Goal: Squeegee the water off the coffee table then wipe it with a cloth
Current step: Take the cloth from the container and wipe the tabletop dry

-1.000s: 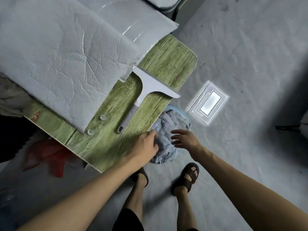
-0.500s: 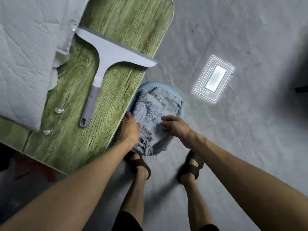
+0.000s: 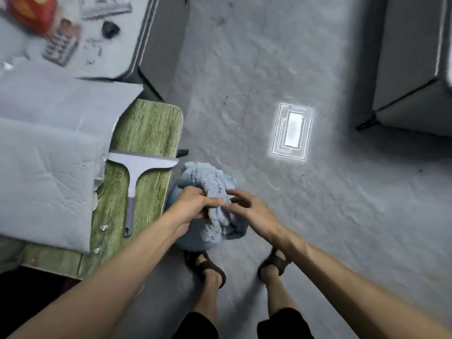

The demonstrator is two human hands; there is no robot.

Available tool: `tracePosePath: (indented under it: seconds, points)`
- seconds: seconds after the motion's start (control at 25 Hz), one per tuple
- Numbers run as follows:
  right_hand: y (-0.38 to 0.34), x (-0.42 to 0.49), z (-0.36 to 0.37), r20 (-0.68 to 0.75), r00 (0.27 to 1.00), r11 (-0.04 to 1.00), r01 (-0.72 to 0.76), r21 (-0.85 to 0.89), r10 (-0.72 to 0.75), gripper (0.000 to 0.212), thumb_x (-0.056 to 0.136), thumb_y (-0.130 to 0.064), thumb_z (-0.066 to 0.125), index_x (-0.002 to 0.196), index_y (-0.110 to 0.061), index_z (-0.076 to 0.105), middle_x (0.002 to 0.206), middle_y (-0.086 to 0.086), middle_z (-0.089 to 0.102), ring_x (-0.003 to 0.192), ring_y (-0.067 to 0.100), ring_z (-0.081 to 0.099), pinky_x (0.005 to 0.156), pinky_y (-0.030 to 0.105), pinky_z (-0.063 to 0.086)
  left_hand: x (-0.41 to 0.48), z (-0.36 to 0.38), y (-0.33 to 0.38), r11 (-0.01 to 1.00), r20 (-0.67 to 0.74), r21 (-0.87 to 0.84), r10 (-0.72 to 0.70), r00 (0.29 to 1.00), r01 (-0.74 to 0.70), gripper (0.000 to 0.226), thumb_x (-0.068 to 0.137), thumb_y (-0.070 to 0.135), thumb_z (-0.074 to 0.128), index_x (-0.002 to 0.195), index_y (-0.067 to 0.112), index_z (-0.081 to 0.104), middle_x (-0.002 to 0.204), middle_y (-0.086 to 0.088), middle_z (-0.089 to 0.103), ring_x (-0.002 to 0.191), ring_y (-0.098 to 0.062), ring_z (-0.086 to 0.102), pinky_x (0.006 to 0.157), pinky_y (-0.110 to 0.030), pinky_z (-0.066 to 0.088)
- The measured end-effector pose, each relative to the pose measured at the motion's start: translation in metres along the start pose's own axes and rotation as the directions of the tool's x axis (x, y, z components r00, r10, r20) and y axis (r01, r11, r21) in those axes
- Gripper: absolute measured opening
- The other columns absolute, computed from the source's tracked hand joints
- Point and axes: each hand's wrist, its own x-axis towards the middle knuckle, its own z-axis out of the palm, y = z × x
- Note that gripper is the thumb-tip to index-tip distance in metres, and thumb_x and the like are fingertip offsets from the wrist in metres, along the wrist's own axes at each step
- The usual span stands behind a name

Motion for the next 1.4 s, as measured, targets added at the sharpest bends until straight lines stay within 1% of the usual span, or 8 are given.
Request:
tracePosePath:
  seconds: [0.12, 0.24, 0.4, 0.52, 0.6, 0.76, 0.96, 1.4]
  points:
    - [-0.052, -0.065, -0.056, -0.063, 0.995, 0.996, 0.078, -0.041, -0.08, 0.076, 0.077, -0.036, 0.078, 0.144, -0.024, 0.044, 0.125, -0.001, 0.063, 0.112, 0.015, 0.062, 0.1, 0.032, 0.048, -0.06, 0.047, 0.089, 0.997, 0.034, -0.028, 0.075, 0.997, -0.074, 0.011, 0.073, -0.003, 0.075, 0.079, 0.005, 0.071, 0.065, -0.003, 0.075, 0.055, -0.012, 0.071, 0.048, -0.02, 0.054]
    - [-0.093, -0.122, -0.123, -0.206, 0.968, 0.987, 0.123, -0.108, -0.143, 0.08, 0.073, -0.034, 0.078, 0.143, -0.02, 0.042, 0.129, 0.003, 0.063, 0.113, 0.02, 0.062, 0.097, 0.041, 0.049, -0.109, 0.107, 0.167, 0.99, 0.101, 0.021, 0.135, 0.986, -0.138, 0.015, 0.075, -0.005, 0.073, 0.09, -0.002, 0.071, 0.078, -0.013, 0.075, 0.059, -0.016, 0.071, 0.053, -0.023, 0.057]
    - [-0.136, -0.207, -0.224, -0.421, 0.882, 0.973, 0.148, -0.179, -0.212, 0.052, 0.073, -0.035, 0.06, 0.121, -0.021, 0.047, 0.106, 0.002, 0.067, 0.096, 0.024, 0.065, 0.072, 0.032, 0.049, -0.181, 0.21, 0.262, 0.958, 0.21, 0.117, 0.232, 0.95, -0.26, 0.01, 0.079, -0.002, 0.071, 0.087, 0.002, 0.067, 0.076, -0.011, 0.07, 0.063, -0.018, 0.065, 0.054, -0.021, 0.058]
    - [-0.152, -0.251, -0.297, -0.537, 0.826, 0.982, 0.096, -0.162, -0.169, 0.025, 0.078, -0.042, 0.047, 0.096, -0.025, 0.047, 0.068, -0.012, 0.064, 0.062, 0.007, 0.062, 0.05, 0.023, 0.041, -0.211, 0.277, 0.318, 0.887, 0.281, 0.267, 0.302, 0.911, -0.376, 0.012, 0.081, 0.008, 0.071, 0.072, 0.012, 0.063, 0.066, -0.003, 0.067, 0.061, -0.012, 0.064, 0.05, -0.016, 0.05]
    - [-0.156, -0.269, -0.35, -0.582, 0.807, 0.994, 0.062, -0.092, -0.104, 0.017, 0.079, -0.042, 0.047, 0.086, -0.026, 0.049, 0.074, -0.01, 0.061, 0.067, 0.008, 0.057, 0.054, 0.024, 0.039, -0.217, 0.32, 0.351, 0.835, 0.333, 0.35, 0.313, 0.889, -0.425, 0.011, 0.082, 0.016, 0.069, 0.073, 0.013, 0.063, 0.073, -0.008, 0.063, 0.068, -0.018, 0.058, 0.056, -0.019, 0.045]
    - [-0.149, -0.275, -0.442, -0.591, 0.805, 0.983, 0.073, 0.171, 0.043, 0.013, 0.067, -0.026, 0.049, 0.072, -0.018, 0.057, 0.072, 0.003, 0.061, 0.067, 0.02, 0.052, 0.062, 0.03, 0.04, -0.193, 0.392, 0.407, 0.78, 0.386, 0.396, 0.337, 0.859, -0.484, 0.013, 0.083, 0.022, 0.068, 0.071, 0.018, 0.066, 0.076, -0.005, 0.07, 0.061, -0.014, 0.058, 0.057, -0.022, 0.042]
    - [-0.129, -0.253, -0.545, -0.555, 0.786, 0.866, 0.049, 0.497, 0.274, 0.027, 0.051, -0.007, 0.042, 0.052, -0.026, 0.023, 0.053, -0.005, 0.021, 0.052, 0.014, 0.017, 0.045, 0.023, 0.015, -0.127, 0.472, 0.476, 0.727, 0.479, 0.424, 0.326, 0.815, -0.539, 0.008, 0.086, 0.021, 0.063, 0.079, 0.021, 0.068, 0.081, -0.004, 0.073, 0.061, -0.011, 0.062, 0.057, -0.02, 0.046]
    - [-0.057, -0.182, -0.82, -0.635, 0.718, 0.797, 0.191, 0.573, 0.284, 0.024, 0.058, -0.016, 0.049, 0.055, -0.027, 0.028, 0.055, -0.009, 0.027, 0.056, 0.012, 0.021, 0.048, 0.029, 0.021, 0.023, 0.649, 0.574, 0.719, 0.372, 0.54, 0.263, 0.89, -0.438, 0.006, 0.087, 0.013, 0.06, 0.087, 0.015, 0.065, 0.082, 0.0, 0.066, 0.073, -0.016, 0.061, 0.063, -0.025, 0.045]
